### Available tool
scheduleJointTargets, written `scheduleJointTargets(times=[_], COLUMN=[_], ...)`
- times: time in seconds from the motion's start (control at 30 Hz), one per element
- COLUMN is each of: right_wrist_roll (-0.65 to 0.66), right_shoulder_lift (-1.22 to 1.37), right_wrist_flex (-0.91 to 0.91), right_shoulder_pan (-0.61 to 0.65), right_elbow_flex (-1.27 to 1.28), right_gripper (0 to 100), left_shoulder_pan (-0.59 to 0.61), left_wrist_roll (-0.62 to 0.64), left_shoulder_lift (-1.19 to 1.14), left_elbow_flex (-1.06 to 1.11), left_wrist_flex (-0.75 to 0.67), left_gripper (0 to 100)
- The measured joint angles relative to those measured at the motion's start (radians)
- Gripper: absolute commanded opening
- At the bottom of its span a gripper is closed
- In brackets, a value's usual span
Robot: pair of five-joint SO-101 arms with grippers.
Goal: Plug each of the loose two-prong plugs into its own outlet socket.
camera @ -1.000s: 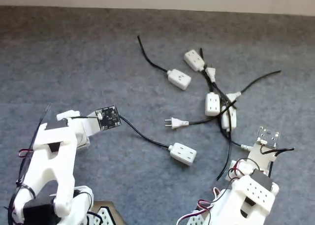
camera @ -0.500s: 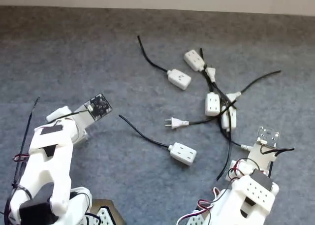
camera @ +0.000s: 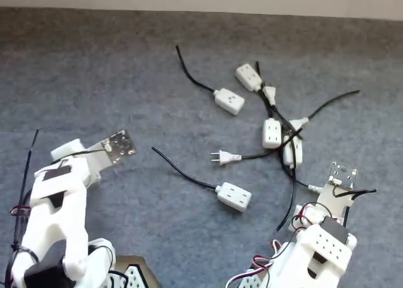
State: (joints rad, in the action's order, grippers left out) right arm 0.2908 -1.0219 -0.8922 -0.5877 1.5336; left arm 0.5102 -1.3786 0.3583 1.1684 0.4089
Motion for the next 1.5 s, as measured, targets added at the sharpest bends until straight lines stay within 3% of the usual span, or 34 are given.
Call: scheduleJointTargets(times=[0.23, 0.47, 0.77, 0.87, 1.0, 1.3, 1.5], right_wrist_roll=[0.000, 0.000, 0.000, 0.000, 0.000, 0.000, 0.000], right_shoulder_lift=[0.000, 0.000, 0.000, 0.000, 0.000, 0.000, 0.000], right_wrist_flex=[0.014, 0.017, 0.017, 0.017, 0.017, 0.017, 0.017], right_shoulder_pan=[0.002, 0.002, 0.002, 0.002, 0.002, 0.002, 0.002], right_elbow_flex=[0.003, 0.006, 0.006, 0.006, 0.006, 0.006, 0.006], right_gripper=[23.8, 23.8, 23.8, 23.8, 23.8, 23.8, 23.8], left_shoulder_pan=[0.080, 0.083, 0.091, 0.094, 0.080, 0.078, 0.071], left_wrist_roll=[-0.020, -0.020, -0.021, -0.021, -0.021, -0.021, -0.021], left_shoulder_lift=[0.002, 0.020, 0.284, 0.358, 0.367, 0.238, 0.034], left_elbow_flex=[-0.005, -0.008, 0.011, 0.018, 0.038, 0.041, -0.064], left_wrist_flex=[0.071, 0.175, 0.420, 0.437, 0.410, 0.137, 0.110], left_gripper=[22, 22, 22, 22, 22, 22, 22])
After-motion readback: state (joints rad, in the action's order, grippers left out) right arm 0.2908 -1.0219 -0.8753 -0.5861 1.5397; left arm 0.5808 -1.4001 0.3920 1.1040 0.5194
